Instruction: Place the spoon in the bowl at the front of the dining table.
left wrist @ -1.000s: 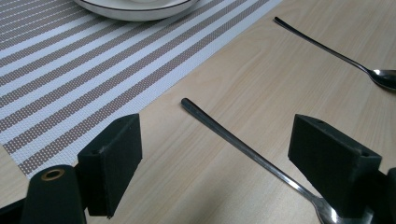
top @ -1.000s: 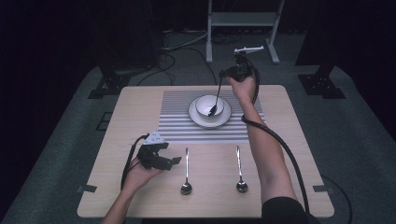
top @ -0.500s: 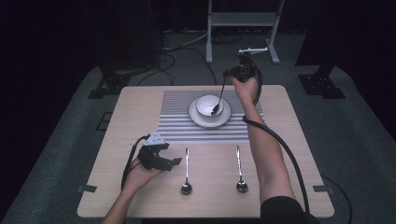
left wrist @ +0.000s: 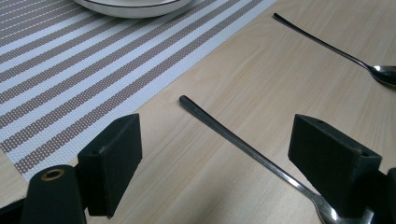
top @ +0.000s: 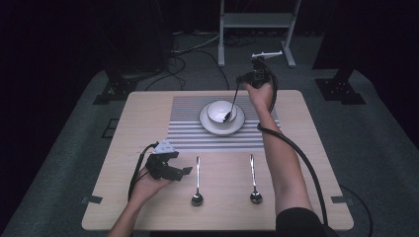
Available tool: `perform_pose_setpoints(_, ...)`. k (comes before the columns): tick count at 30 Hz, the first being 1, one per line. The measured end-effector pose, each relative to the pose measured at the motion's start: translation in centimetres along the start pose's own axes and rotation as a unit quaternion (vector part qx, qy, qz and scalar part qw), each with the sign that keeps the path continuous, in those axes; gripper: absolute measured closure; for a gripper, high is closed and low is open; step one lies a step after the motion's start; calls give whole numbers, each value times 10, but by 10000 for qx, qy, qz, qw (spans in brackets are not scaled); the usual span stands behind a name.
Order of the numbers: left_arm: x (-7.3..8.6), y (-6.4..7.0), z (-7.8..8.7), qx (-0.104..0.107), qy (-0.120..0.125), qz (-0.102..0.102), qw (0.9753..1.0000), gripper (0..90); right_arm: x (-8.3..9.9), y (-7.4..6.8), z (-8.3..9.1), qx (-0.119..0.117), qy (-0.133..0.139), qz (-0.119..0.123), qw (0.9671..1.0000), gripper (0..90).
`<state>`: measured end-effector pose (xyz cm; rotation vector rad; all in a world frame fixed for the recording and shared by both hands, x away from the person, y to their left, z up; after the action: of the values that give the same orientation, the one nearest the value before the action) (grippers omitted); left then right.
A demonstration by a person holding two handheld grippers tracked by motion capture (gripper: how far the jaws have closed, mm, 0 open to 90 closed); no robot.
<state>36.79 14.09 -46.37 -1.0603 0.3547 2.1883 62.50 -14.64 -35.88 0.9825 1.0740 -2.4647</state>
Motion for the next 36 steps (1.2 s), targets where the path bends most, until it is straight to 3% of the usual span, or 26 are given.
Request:
perform_pose_setpoints(21, 0, 1, -5, -10, -60, -45, 10000, 165, 21, 18, -1, -31, -685, -91, 9976, 852)
perform_pose_setpoints(31, 1, 1, -5, -33, -64, -61, 10000, 165, 33, 30, 7, -96, -827, -222, 9963, 794)
perform_pose_setpoints(36, 0, 1, -4, -38, -50, -35, 10000, 165, 41, 34, 12, -99, -973, -260, 9949, 694)
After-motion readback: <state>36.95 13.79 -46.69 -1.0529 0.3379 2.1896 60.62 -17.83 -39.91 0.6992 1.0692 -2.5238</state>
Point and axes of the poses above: each handheld gripper's, and its own axes: z roughly backward along the jaws, x roughly out of its underside, y roughly to its right, the point moved 5 cm from there along -z, roughly forward along the jaws, and after that the axes turned 11 degrees about -x, right-handed, at the moved point
